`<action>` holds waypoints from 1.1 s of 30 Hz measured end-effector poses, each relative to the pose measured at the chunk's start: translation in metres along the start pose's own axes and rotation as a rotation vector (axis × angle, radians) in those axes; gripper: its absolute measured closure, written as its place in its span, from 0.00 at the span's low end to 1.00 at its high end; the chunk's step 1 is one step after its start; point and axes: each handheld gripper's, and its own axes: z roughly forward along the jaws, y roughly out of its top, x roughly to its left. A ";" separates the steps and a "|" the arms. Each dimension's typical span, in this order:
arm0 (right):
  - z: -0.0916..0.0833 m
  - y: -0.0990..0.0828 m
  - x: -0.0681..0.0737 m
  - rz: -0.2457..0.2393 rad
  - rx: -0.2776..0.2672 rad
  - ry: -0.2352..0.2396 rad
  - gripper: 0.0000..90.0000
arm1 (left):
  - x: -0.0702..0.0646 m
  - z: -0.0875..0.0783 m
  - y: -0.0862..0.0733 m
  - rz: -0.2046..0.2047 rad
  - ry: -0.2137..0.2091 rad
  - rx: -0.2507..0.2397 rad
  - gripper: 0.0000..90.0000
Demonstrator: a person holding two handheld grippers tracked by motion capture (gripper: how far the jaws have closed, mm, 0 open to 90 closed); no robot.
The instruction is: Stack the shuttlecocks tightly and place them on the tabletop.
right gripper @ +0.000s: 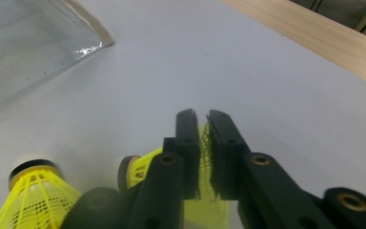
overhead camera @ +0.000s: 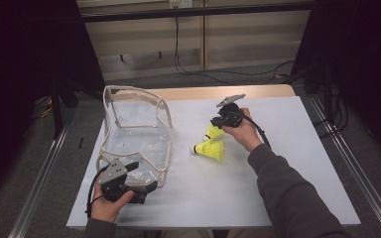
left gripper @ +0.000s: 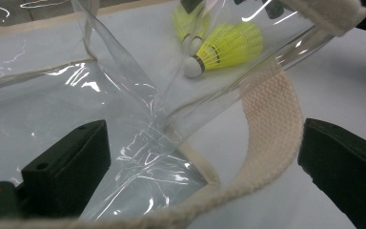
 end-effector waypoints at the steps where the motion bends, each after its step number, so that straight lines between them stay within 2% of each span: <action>1: -0.002 -0.001 -0.001 -0.002 0.003 -0.005 0.98 | 0.000 0.000 0.000 0.000 -0.002 -0.005 0.04; 3: -0.005 -0.003 -0.002 0.000 0.003 0.001 1.00 | 0.000 0.000 0.000 -0.005 -0.002 -0.006 0.04; 5: -0.010 -0.003 -0.004 0.002 -0.003 -0.017 1.00 | 0.000 0.000 0.000 -0.002 -0.001 -0.006 0.04; 8: -0.018 -0.005 -0.008 0.021 -0.031 -0.023 1.00 | 0.000 0.000 0.000 -0.004 -0.001 -0.006 0.04; 15: -0.031 -0.012 -0.013 0.048 -0.057 -0.026 1.00 | -0.001 0.000 0.000 -0.001 0.000 -0.003 0.04; 24: -0.049 -0.016 -0.016 0.049 -0.089 -0.058 1.00 | -0.001 0.000 0.000 -0.001 0.000 -0.003 0.04; 33: -0.060 -0.023 -0.016 0.047 -0.096 -0.060 1.00 | -0.001 0.000 0.000 -0.001 -0.001 -0.003 0.04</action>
